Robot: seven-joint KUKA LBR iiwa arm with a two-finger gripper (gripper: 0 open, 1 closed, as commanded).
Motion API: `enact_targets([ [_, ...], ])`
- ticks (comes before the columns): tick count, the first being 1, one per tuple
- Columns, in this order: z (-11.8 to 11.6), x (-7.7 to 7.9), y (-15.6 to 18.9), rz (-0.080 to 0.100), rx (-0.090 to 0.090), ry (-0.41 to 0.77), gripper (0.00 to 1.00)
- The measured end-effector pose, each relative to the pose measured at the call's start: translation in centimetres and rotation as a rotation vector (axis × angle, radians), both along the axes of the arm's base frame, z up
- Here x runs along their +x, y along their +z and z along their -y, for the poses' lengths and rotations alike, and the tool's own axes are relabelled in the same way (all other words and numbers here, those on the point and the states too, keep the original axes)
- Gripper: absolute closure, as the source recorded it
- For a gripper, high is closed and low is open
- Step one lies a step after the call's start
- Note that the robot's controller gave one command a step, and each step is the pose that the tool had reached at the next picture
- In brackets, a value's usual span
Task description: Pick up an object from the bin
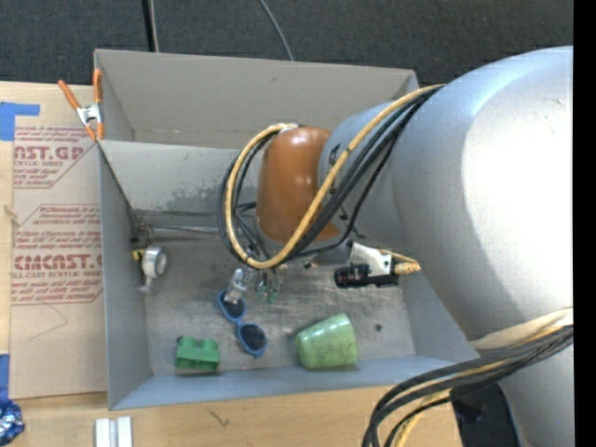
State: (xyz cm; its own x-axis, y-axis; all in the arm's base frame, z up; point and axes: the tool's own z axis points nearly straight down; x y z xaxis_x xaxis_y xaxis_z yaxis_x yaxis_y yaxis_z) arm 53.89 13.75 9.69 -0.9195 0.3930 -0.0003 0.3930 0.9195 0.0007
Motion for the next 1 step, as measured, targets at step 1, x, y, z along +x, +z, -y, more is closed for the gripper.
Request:
enact_targets([
  [1, 0.16, 0.84, -1.75, 0.01, -0.002, 0.005, 1.0],
])
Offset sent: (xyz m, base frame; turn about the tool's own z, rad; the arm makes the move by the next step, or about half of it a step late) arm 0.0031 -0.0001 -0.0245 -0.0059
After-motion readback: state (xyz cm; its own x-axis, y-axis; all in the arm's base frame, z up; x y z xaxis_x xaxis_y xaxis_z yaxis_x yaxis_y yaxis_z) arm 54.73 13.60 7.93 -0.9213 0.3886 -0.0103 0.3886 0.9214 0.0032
